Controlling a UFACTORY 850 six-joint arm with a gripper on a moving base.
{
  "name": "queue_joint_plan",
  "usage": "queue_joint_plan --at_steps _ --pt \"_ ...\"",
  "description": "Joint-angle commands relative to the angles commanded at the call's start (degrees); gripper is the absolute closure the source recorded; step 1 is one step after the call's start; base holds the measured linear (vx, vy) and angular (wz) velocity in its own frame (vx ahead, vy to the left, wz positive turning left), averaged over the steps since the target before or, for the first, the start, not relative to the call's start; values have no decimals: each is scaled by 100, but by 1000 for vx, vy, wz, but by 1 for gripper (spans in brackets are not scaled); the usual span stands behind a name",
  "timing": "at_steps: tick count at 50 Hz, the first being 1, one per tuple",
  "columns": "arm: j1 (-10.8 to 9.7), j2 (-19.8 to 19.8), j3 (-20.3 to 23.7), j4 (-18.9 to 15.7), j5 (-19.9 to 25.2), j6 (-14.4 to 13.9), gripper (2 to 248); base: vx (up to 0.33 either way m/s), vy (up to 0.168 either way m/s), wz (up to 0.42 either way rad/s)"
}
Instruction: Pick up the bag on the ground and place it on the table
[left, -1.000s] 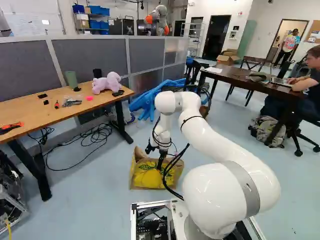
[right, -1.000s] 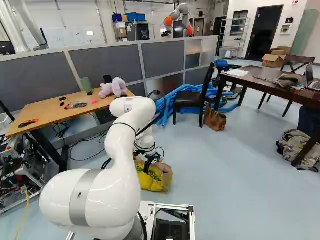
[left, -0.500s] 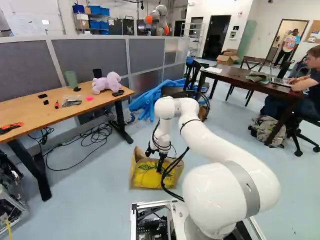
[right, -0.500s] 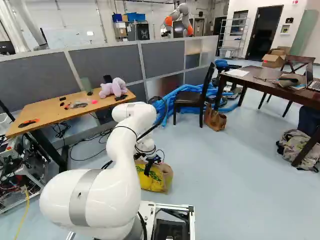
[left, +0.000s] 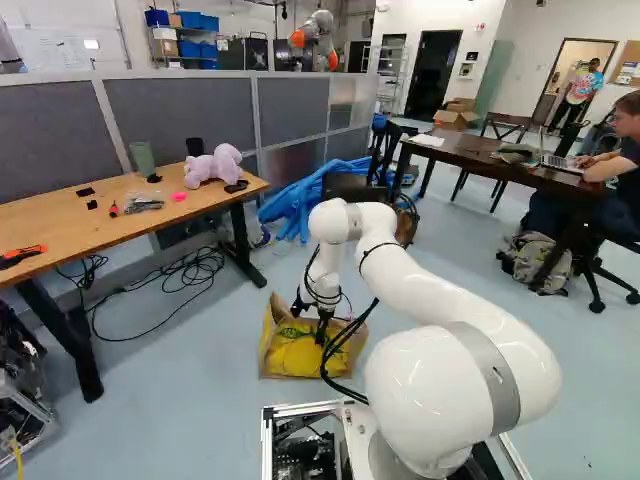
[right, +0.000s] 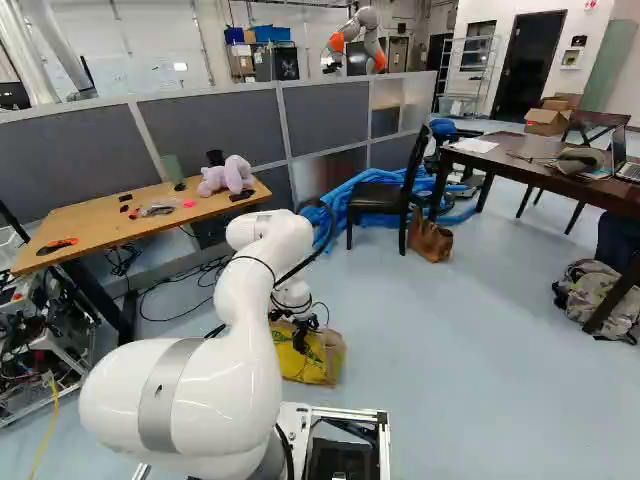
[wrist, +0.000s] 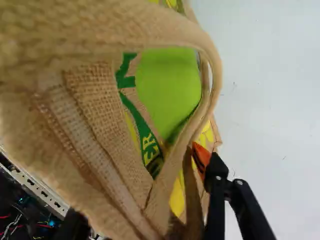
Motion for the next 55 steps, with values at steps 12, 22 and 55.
queue_joint_plan --at_steps 12,22,55 --pt "0 53 54 0 0 0 180 0 0 0" --pt "0 250 255 0 0 0 224 0 0 0" --pt "0 977 965 0 0 389 224 0 0 0"
